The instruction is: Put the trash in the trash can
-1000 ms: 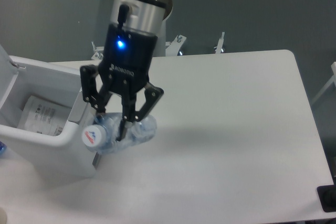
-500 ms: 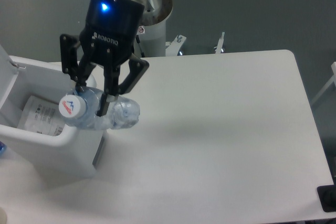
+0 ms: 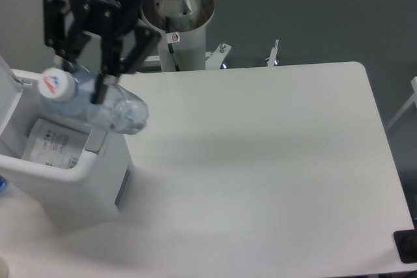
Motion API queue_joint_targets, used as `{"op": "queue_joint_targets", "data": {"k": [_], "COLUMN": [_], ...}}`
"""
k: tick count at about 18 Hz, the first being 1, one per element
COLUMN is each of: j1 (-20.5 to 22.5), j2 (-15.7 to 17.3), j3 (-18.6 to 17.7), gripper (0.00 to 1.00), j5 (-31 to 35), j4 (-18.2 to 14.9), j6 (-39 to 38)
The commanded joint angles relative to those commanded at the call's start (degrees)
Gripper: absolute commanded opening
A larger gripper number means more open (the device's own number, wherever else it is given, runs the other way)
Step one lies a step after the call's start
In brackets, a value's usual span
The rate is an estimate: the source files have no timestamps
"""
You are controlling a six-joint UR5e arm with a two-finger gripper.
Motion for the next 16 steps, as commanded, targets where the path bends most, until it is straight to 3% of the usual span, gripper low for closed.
{"op": "queue_joint_targets", "data": {"k": [11, 16], "j1": [-5.8, -7.21], "j2": [-0.17, -0.09], "j3": [-2.55, -5.62], "gripper": [0.55, 0.76], "j5": [0.0, 0.18], "j4": [-0.09, 0.0], "j6": [-7.91, -7.39]}}
